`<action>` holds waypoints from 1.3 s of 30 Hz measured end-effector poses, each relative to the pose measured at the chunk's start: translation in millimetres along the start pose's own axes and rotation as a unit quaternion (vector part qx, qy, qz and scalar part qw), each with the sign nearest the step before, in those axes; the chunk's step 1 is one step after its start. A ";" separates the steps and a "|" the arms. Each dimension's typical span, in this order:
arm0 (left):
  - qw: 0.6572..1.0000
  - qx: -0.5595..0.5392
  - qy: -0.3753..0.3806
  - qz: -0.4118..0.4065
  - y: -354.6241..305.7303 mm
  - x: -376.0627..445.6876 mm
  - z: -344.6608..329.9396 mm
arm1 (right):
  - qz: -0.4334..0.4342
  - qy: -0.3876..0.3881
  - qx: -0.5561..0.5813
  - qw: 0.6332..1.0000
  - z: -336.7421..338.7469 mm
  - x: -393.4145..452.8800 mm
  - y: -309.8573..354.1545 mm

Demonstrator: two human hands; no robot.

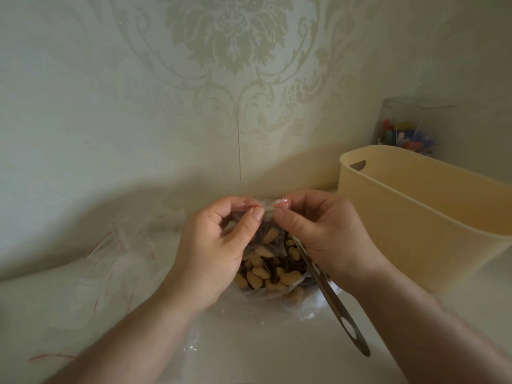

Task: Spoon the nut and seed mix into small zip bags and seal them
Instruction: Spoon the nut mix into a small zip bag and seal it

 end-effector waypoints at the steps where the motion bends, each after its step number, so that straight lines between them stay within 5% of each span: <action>1: 1.000 0.002 -0.003 -0.001 -0.7 0.0 0.0 | -0.001 -0.004 0.000 1.000 0.4 0.1 -0.1; 9: 1.000 -0.011 -0.019 0.012 0.3 1.8 2.6 | 0.042 -0.032 -0.020 0.998 1.3 0.6 1.8; 20: 0.999 -0.020 -0.033 0.000 -2.0 2.5 4.9 | -0.041 -0.024 0.080 0.996 -3.6 -0.6 -3.8; 27: 1.000 0.002 0.000 0.002 -2.9 -0.2 1.8 | -0.031 -0.028 0.093 0.995 -6.4 -0.8 0.2; 32: 0.989 -0.050 0.093 0.102 -0.1 -3.2 -9.1 | -0.074 -0.055 0.198 0.976 -3.7 1.8 -5.0; 35: 0.990 -0.061 0.051 0.113 3.3 -0.8 -7.9 | -0.102 -0.062 0.266 0.957 -3.7 4.4 -9.3; 39: 0.983 -0.134 -0.040 0.119 7.0 6.8 2.9 | -0.129 -0.064 0.218 0.965 -2.3 6.3 -14.8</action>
Point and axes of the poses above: each hand's wrist, its own x-axis towards the middle knuckle, its own z-axis out of the back of the hand, y = z × x, the point moved 3 cm from there along x, towards the middle knuckle, and after that the axes turned 2 degrees about x, right-handed, at the moved point
